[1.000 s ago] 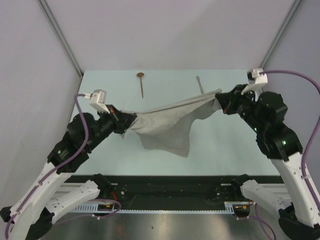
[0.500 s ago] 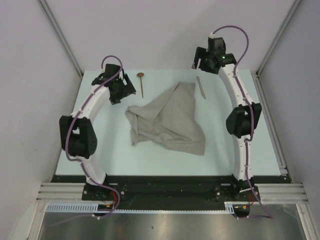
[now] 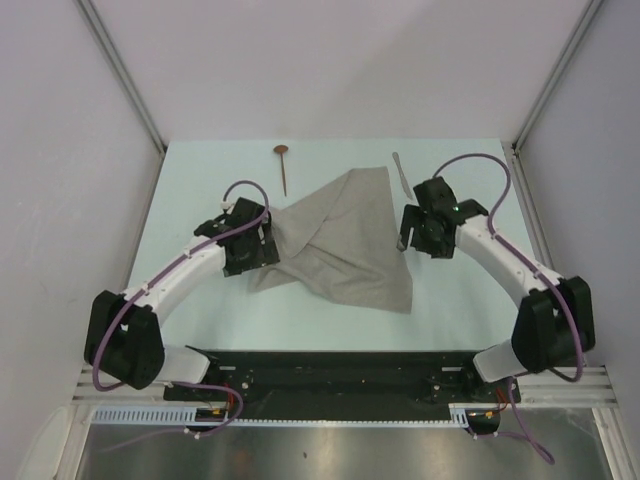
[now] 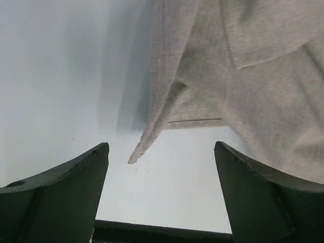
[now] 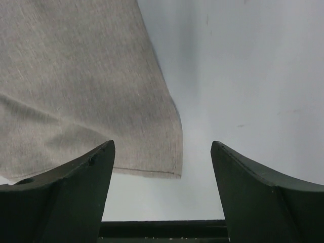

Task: Fold the napkin into a case and place the utensils inside
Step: Flatten out the crumpled napkin at the center of the board.

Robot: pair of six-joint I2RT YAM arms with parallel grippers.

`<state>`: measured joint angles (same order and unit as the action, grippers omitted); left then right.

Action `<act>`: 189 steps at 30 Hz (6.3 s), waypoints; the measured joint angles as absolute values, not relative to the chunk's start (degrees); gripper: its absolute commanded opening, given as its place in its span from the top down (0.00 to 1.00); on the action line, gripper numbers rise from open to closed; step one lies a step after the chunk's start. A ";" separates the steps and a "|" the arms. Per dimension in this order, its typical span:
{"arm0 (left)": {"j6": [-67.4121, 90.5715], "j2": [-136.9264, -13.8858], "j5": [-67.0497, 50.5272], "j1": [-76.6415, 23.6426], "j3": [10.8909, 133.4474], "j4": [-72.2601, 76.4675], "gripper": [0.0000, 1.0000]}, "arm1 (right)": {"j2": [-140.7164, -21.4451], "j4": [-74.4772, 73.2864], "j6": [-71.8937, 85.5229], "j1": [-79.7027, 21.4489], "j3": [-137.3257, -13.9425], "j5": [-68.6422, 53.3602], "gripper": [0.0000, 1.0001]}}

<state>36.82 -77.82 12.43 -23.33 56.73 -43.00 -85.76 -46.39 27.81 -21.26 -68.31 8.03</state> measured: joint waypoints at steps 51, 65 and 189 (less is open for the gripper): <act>38.26 -57.36 -0.69 -19.35 47.37 -29.98 1.00 | -58.37 -28.25 57.12 -38.52 -42.96 24.69 1.00; 30.92 -44.29 -6.28 -16.51 88.82 -28.56 1.00 | -29.69 -19.25 18.39 -34.63 -71.77 10.81 1.00; 44.31 -84.09 -6.72 -10.24 41.39 -24.32 0.68 | -85.80 -7.86 40.47 -17.56 -39.48 -5.48 0.53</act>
<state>44.31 -84.09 -6.72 -10.24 41.39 -24.32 -85.80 -7.86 40.47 -17.56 -39.48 -5.48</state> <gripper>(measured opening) 0.320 0.467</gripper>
